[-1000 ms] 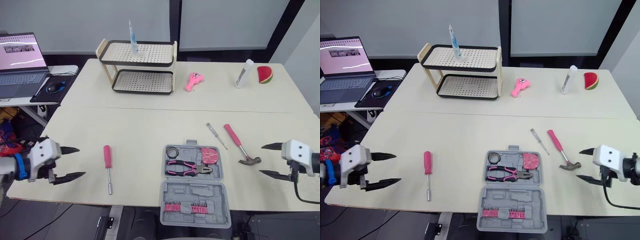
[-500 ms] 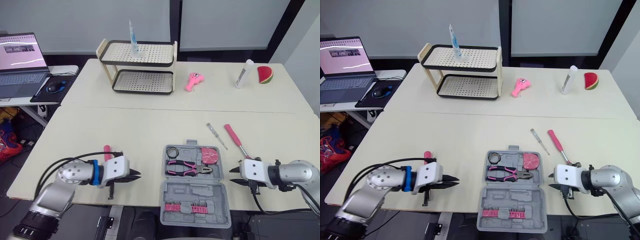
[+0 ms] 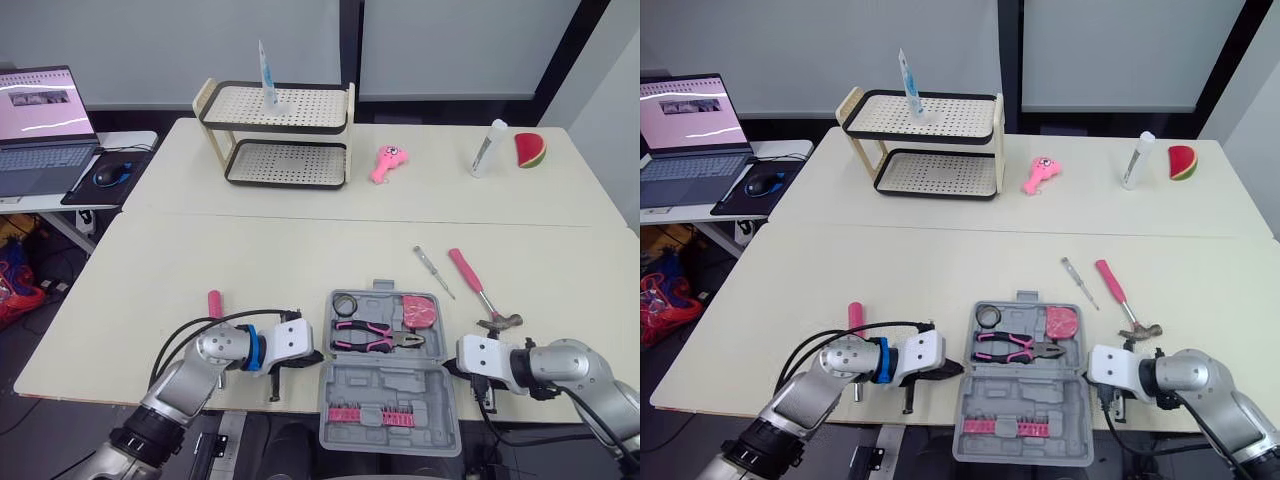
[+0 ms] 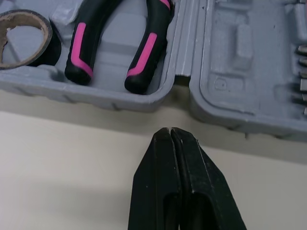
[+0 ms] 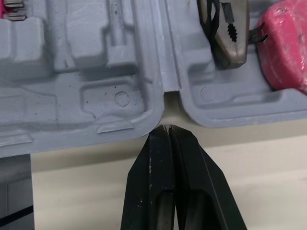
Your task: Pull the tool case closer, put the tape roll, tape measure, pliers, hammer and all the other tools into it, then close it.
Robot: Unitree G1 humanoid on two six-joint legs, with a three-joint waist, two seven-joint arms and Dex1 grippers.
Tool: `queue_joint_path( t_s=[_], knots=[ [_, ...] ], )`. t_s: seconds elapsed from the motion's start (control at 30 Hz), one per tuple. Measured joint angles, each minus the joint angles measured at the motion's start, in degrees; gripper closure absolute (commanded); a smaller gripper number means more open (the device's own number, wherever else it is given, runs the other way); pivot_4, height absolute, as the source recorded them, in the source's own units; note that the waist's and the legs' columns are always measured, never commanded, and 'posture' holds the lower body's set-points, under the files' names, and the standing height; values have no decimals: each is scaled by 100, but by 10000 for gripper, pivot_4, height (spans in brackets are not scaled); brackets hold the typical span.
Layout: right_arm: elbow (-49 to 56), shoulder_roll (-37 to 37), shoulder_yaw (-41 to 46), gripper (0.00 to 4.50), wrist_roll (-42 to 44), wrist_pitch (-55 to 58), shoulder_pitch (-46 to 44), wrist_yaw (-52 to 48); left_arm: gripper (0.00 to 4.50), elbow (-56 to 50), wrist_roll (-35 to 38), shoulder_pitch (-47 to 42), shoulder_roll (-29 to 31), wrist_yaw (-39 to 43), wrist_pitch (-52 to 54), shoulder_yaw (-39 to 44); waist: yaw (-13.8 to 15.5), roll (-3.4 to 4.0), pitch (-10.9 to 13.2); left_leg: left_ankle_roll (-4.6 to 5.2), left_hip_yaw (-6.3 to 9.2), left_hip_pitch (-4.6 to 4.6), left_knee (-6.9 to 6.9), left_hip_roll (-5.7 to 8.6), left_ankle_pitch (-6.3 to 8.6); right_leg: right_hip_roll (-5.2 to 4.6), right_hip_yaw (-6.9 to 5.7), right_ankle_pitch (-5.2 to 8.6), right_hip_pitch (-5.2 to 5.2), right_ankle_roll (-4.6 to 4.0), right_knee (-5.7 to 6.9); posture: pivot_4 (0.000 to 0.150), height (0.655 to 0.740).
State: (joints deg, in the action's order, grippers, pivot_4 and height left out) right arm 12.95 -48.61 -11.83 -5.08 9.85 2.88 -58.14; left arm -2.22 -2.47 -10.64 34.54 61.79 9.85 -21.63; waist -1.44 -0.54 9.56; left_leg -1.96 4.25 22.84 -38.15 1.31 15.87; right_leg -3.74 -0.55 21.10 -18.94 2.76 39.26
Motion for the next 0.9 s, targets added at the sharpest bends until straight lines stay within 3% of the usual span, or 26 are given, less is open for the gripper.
queue_joint_path(
  t_s=[0.23,0.9],
  knots=[
    [22,173,-79,44877,-128,219,-58,86,45000,62,-100,-91,-215,-101,220,-54,6,-11,-11,7,15,-68,10,0,5,1,-3,0,79,0,-29,1500,7400],
    [-611,711,-71,44877,-170,592,-951,461,45000,1676,-385,-1117,-550,-438,-884,57,23,-15,-16,1,12,-77,9,7,1,-2,-8,0,81,0,-26,1500,7400]
  ],
)
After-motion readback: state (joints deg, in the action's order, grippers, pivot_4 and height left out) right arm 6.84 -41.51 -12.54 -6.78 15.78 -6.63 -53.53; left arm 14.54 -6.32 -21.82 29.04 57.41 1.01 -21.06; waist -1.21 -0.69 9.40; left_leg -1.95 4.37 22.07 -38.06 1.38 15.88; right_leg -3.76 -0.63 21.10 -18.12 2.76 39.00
